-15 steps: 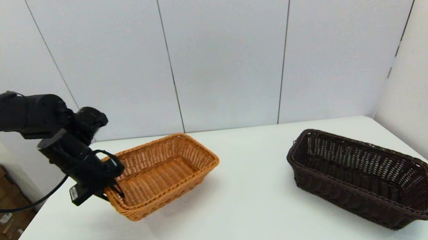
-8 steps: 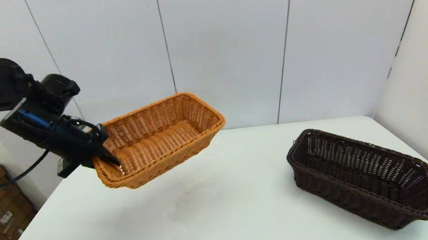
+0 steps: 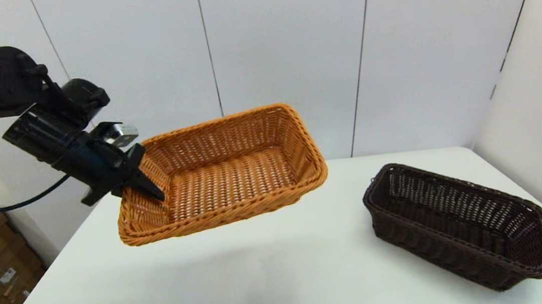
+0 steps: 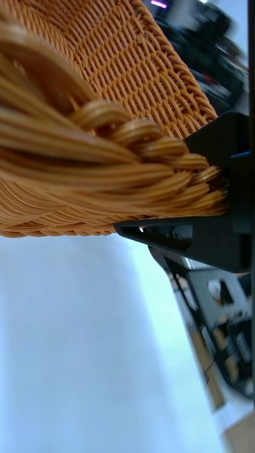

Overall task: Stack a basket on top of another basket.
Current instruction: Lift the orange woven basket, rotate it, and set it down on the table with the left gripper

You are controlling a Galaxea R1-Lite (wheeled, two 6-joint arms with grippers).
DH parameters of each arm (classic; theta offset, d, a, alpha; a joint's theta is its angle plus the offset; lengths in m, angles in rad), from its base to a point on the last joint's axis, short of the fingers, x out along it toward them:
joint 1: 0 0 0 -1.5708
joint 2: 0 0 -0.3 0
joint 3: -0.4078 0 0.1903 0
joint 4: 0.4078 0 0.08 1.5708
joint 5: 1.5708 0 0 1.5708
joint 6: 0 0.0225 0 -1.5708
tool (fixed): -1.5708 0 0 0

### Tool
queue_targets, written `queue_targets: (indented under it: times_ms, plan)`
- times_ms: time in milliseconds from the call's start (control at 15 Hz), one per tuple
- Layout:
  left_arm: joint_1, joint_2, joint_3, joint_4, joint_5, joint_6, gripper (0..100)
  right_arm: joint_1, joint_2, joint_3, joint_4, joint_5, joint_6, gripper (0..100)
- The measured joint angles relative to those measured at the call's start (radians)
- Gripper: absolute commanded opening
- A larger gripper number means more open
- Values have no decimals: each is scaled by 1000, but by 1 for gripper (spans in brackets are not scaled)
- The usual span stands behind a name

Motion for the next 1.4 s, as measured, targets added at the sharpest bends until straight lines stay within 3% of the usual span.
queue_targets:
  times_ms: [467, 800, 1400]
  plan:
    - [-56, 180, -1, -39, 0, 209, 0, 0, 0, 0, 0, 0, 0, 100]
    - [-108, 294, -4, -156, 81, 229, 0, 0, 0, 0, 0, 0, 0, 100]
    - [-169, 339, -3, -161, 112, -79, 0, 0, 0, 0, 0, 0, 0, 100]
